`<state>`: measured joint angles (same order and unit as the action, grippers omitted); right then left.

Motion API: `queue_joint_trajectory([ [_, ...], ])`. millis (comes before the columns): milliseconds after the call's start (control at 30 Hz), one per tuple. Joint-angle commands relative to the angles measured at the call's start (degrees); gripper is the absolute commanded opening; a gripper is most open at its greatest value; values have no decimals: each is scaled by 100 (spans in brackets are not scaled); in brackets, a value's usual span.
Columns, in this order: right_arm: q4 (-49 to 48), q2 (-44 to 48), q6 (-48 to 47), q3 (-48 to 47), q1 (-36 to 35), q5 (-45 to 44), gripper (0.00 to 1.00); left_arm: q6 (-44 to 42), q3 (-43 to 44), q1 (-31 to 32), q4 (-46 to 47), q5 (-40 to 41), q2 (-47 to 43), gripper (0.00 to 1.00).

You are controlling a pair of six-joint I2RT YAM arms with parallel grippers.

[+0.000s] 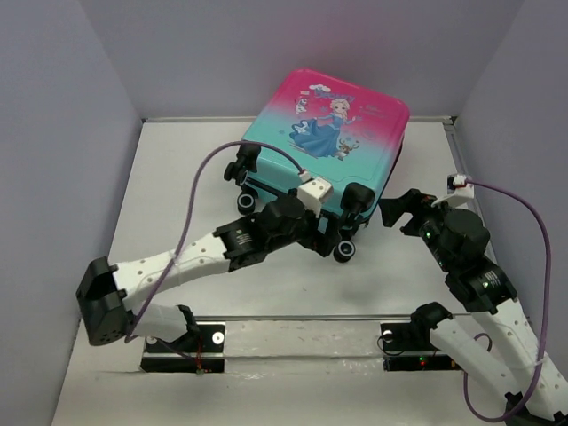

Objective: Pack the luggage

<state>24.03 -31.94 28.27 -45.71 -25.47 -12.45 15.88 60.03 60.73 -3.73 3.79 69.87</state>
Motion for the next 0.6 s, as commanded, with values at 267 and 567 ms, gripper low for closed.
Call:
queue_joint_trajectory([
  [267,234,92,-76,133,16,-584,96,-199,1291,141,654,167,1924,99],
  [567,181,136,12,510,16,-662,89,47,1520,141,873,-194,2374,99],
])
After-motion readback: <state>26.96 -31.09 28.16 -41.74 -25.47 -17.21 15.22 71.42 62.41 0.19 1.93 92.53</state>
